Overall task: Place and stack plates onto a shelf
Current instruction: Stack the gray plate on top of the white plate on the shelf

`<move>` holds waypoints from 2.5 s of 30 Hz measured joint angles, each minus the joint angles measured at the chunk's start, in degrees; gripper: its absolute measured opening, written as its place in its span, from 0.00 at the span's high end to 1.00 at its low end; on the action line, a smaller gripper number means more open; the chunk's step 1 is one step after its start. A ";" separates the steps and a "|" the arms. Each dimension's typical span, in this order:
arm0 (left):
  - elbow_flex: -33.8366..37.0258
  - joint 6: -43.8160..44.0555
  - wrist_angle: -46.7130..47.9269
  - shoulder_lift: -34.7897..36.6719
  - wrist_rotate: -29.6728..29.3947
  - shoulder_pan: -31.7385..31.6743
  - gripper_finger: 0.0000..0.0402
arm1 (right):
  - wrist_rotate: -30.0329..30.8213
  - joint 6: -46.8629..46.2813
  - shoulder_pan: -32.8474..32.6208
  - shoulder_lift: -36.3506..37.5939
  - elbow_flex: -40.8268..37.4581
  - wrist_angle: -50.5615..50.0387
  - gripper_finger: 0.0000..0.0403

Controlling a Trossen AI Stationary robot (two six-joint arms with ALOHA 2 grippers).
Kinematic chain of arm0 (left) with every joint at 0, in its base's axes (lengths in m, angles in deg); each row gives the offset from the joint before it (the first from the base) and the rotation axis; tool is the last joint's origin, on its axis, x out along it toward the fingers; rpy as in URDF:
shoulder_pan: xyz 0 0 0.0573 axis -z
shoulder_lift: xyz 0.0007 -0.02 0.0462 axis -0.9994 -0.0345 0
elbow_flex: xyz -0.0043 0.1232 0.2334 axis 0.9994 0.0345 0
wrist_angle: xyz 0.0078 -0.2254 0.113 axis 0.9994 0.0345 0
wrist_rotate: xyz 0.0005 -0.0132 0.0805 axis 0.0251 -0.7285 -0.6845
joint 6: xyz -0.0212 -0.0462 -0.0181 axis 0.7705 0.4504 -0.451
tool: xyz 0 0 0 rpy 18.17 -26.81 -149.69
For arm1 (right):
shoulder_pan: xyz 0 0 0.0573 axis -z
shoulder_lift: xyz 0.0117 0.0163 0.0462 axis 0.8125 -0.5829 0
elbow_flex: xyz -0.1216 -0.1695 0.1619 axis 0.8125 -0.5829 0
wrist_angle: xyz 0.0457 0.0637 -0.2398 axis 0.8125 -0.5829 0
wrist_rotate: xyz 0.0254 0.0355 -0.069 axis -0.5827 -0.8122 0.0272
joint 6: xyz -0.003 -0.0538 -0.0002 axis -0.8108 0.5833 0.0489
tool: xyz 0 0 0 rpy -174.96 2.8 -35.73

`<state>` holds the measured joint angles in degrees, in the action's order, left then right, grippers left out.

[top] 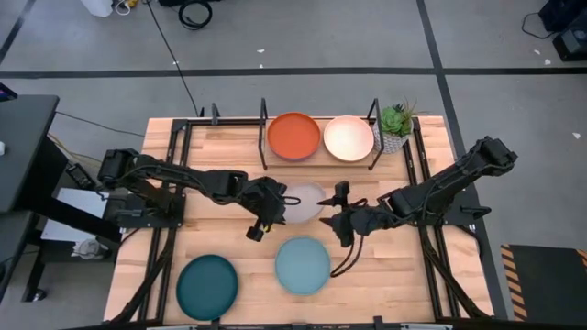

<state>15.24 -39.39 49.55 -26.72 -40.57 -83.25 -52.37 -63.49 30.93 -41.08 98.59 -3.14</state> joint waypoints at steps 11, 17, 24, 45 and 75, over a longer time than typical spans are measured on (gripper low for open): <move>0.02 -12.17 2.25 0.02 -0.01 0.34 0.95 | -12.41 0.54 3.99 -0.98 0.02 1.32 0.53; 0.06 -15.09 2.18 0.02 -0.97 0.31 0.95 | -15.33 -1.15 5.59 -1.35 -0.02 -0.23 0.67; 0.06 -16.07 1.89 0.02 -2.47 0.37 0.95 | -18.33 -2.82 6.78 -1.35 -0.02 -1.32 0.74; 0.06 -8.51 -1.13 0.69 -8.89 0.31 0.73 | -22.34 -3.95 6.80 -1.40 -0.09 -1.96 0.95; 7.98 0.81 3.84 10.02 -26.64 12.90 0.61 | -10.27 -19.73 26.96 -0.61 4.87 -23.37 0.95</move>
<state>23.22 -38.58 53.39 -16.70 -67.21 -70.35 -62.64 -83.22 57.88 -41.69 103.47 -26.50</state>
